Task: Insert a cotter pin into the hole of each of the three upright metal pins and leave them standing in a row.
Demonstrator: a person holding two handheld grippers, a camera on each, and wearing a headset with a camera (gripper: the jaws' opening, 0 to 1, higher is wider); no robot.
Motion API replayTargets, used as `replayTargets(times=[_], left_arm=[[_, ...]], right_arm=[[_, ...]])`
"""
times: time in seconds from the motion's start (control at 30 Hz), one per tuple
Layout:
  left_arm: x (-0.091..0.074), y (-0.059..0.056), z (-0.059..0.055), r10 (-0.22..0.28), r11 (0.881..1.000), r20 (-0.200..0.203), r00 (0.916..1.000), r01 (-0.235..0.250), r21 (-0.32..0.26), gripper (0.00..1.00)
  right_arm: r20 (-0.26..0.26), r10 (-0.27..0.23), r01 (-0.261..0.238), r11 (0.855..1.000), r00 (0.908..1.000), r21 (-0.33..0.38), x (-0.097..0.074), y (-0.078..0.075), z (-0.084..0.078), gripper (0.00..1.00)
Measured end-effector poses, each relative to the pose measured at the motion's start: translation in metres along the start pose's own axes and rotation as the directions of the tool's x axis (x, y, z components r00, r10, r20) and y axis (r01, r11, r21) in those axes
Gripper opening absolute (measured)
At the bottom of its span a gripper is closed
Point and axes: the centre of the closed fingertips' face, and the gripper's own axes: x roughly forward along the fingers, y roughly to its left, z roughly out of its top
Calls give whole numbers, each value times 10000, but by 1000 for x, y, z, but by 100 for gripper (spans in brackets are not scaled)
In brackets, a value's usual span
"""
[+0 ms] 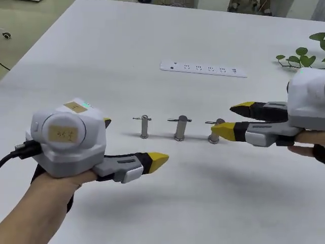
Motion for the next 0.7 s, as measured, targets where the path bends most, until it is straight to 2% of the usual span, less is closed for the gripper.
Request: replayTargets(times=[0.03,0.17,0.27,0.37,0.47,0.7], left_arm=[[-1,0,2,50,10000,85,10000,-50,-2,82],[-4,2,3,193,9998,68,9998,-194,84,82],[-5,3,1,305,9994,-51,9995,-304,174,82],[-6,2,3,365,9993,40,9993,-366,100,82],[-9,1,5,409,9992,171,9990,-409,33,82],[-14,1,0,568,9984,27,9984,-568,12,81]], right_arm=[[33,-133,132,9995,9999,274,-2,1,-2,47],[216,-848,842,9961,9962,255,-7,1,-6,50],[206,-1256,1238,9895,9919,739,-10,4,-10,53],[635,-1697,1597,9775,9834,1381,-13,4,-6,55],[673,-1648,1536,9772,9840,1469,-13,11,-7,57],[902,-2203,2012,9623,9713,1833,-16,19,-11,57]])
